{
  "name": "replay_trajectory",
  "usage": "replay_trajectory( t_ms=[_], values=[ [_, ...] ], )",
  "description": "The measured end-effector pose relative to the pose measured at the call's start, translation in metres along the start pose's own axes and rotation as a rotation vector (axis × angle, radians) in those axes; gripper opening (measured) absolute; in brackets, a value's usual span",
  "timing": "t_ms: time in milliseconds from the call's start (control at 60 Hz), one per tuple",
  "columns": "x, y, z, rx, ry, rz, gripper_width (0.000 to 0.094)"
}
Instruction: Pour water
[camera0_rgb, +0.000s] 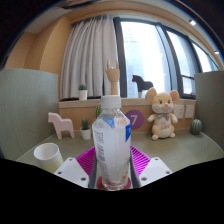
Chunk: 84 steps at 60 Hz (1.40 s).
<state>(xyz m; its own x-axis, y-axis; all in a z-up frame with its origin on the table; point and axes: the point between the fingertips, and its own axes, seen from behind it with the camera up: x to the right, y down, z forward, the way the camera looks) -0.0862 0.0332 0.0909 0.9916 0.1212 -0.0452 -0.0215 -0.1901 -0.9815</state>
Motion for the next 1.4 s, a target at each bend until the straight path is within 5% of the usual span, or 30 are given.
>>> replay_trajectory(
  t_ms=[67, 183, 400, 550, 1017, 1400],
  values=[
    [0.002, 0.005, -0.005, -0.027, 0.007, -0.001, 0.0552],
    [0.001, 0.009, -0.022, -0.043, 0.01, -0.03, 0.0804],
    [-0.001, 0.057, -0.092, -0.248, 0.063, -0.017, 0.0804],
    [-0.02, 0.046, -0.142, -0.324, 0.082, 0.005, 0.081],
    [-0.064, -0.114, -0.236, -0.168, 0.118, 0.031, 0.0811],
    [-0.044, -0.128, -0.279, -0.158, 0.165, 0.031, 0.0818]
  ],
)
